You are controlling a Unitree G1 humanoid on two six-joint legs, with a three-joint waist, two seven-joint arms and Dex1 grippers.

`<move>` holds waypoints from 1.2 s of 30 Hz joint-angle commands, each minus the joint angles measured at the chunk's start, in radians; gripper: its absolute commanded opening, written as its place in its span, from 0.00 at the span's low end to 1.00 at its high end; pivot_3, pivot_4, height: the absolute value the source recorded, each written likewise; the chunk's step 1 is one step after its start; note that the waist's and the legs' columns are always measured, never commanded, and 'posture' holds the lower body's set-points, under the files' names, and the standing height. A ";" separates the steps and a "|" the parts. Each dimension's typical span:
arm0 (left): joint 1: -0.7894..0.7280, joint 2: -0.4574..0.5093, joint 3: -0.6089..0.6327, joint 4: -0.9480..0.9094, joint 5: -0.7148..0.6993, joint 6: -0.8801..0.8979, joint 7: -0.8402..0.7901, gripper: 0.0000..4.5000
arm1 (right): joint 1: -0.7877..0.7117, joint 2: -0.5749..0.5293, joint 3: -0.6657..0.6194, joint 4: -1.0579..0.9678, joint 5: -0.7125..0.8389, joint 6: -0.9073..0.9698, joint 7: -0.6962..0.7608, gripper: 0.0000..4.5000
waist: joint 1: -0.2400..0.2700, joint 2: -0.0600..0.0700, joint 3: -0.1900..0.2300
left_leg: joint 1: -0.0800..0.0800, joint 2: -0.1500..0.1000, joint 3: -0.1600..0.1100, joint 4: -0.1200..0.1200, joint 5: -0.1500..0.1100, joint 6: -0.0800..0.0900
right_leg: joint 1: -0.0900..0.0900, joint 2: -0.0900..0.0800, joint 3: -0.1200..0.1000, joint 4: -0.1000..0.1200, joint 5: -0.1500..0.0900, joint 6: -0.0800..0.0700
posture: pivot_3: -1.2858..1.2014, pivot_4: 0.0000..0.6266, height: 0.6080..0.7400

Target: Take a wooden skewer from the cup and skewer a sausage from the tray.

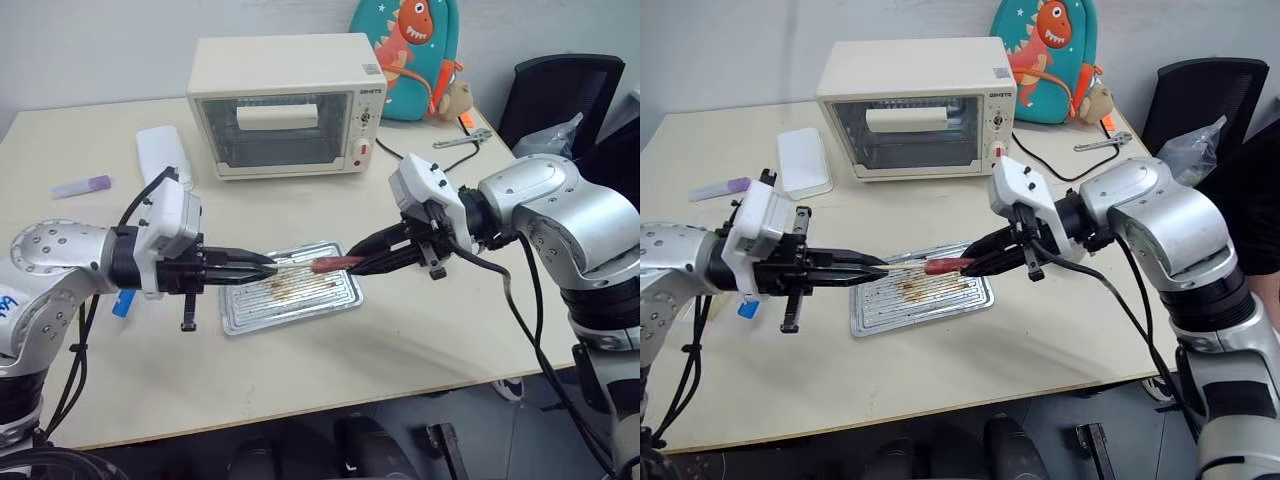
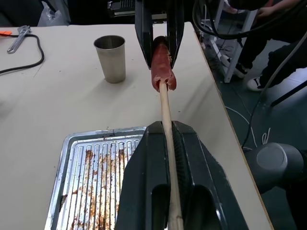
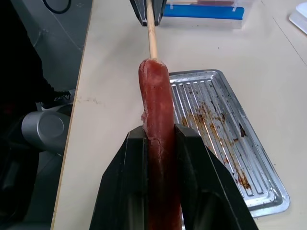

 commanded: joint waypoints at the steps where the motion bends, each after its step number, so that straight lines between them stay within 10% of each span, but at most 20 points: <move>1: -0.049 -0.034 -0.046 0.007 0.033 -0.027 -0.001 0.00 | -0.046 0.019 -0.036 -0.044 0.040 0.006 -0.004 0.17 | 0.000 0.000 0.000 | 0.000 0.000 0.000 0.000 0.000 0.000 | 0.000 0.000 0.000 0.000 0.000 0.000 | 0.52 0.24 1.00; 9: -0.067 -0.057 -0.062 0.031 0.066 -0.039 -0.021 0.00 | -0.042 0.018 -0.034 -0.059 0.043 0.017 -0.003 0.17 | 0.000 0.000 0.000 | 0.000 0.000 0.000 0.000 0.000 0.000 | 0.000 0.000 0.000 0.000 0.000 0.000 | 0.52 0.24 1.00; 19: 0.016 -0.021 0.012 0.014 0.091 -0.051 -0.007 0.00 | -0.029 -0.030 -0.036 -0.048 0.009 -0.034 0.001 0.58 | 0.000 0.000 0.000 | 0.000 0.000 0.000 0.000 0.000 0.000 | 0.000 0.000 0.000 0.000 0.000 0.000 | 0.52 0.24 1.00; 27: 0.281 -0.061 0.311 -0.122 0.124 -0.021 0.231 0.00 | -0.064 -0.015 -0.099 0.007 0.022 -0.040 -0.052 0.58 | -0.001 0.000 0.000 | 0.000 0.001 -0.001 0.000 0.000 0.000 | 0.000 0.000 0.000 0.000 0.000 0.000 | 0.52 0.24 1.00; 36: 0.623 -0.207 0.735 -0.202 0.263 -0.027 0.463 0.00 | -0.089 0.100 -0.157 0.027 0.078 -0.008 -0.160 0.96 | -0.002 0.000 0.000 | 0.000 0.001 -0.003 -0.001 0.000 0.000 | 0.000 0.000 0.000 0.000 0.000 0.000 | 0.52 0.24 1.00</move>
